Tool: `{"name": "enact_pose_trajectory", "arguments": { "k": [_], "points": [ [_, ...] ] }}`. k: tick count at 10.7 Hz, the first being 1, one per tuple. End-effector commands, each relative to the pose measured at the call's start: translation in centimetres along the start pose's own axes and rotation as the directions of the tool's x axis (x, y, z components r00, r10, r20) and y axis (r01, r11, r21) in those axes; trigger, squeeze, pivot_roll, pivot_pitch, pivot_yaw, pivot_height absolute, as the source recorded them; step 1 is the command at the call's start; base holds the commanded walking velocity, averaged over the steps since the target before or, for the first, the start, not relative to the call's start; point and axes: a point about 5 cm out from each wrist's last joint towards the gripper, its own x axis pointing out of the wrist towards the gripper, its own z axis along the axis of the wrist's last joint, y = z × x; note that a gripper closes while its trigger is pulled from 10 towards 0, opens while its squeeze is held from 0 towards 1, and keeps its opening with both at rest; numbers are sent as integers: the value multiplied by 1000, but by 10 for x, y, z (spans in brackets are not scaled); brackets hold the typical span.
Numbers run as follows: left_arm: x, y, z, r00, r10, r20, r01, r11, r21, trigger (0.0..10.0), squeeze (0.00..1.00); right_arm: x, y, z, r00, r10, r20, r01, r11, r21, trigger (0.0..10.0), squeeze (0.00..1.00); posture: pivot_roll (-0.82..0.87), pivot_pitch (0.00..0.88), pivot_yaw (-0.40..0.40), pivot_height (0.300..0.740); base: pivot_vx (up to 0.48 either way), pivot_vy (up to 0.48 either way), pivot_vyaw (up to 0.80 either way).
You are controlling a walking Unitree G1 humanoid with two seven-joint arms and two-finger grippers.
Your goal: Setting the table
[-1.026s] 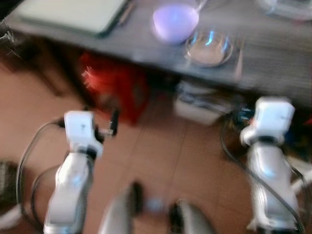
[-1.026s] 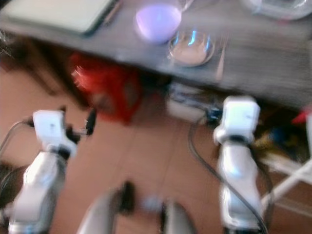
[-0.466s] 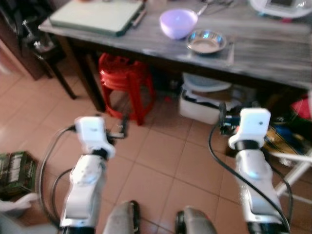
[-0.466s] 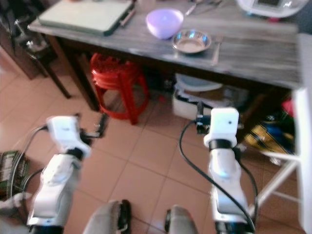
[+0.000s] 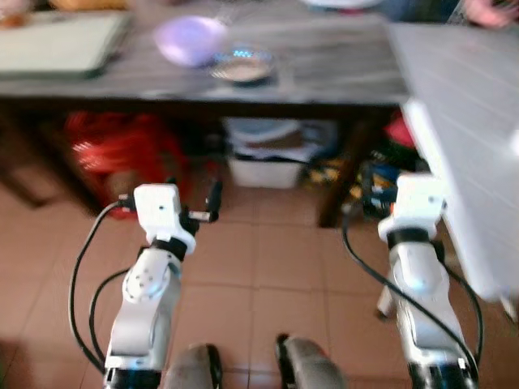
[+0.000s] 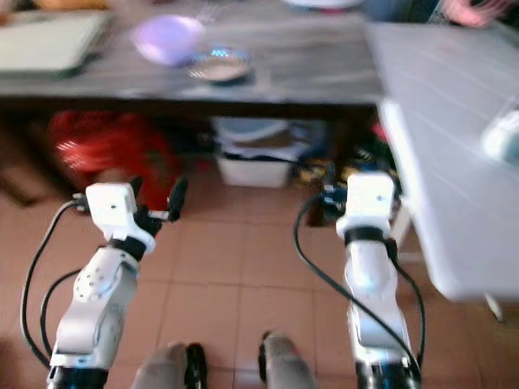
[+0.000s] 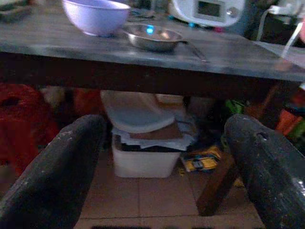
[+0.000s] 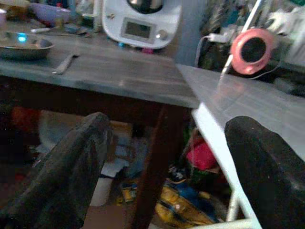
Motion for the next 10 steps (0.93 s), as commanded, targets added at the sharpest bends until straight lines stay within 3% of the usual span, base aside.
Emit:
{"name": "enact_pose_trajectory", "arguments": {
  "k": [1,4,6,10],
  "points": [
    [-2,1,2,1000,6,12,-7,1000,13,10000,0,1,0,0,1000,1,5,-1,1000,4,10000,0,-41,171,16,740,0,-382,0],
    [-1,1,3,1000,10,20,-10,1000,15,10000,0,2,1,3,1000,14,22,-14,1000,4,10000,0,-44,167,12,740,0,-405,0],
    [-4,12,3,996,88,33,-90,995,42,10000,0,0,-1,8,999,28,45,-30,998,54,10000,0,-48,165,13,740,0,-409,0],
    [-13,13,-3,994,110,11,-111,993,35,10000,0,-16,-2,3,998,61,9,-62,995,74,10000,0,-47,173,7,740,0,-469,0]
  ]
}}
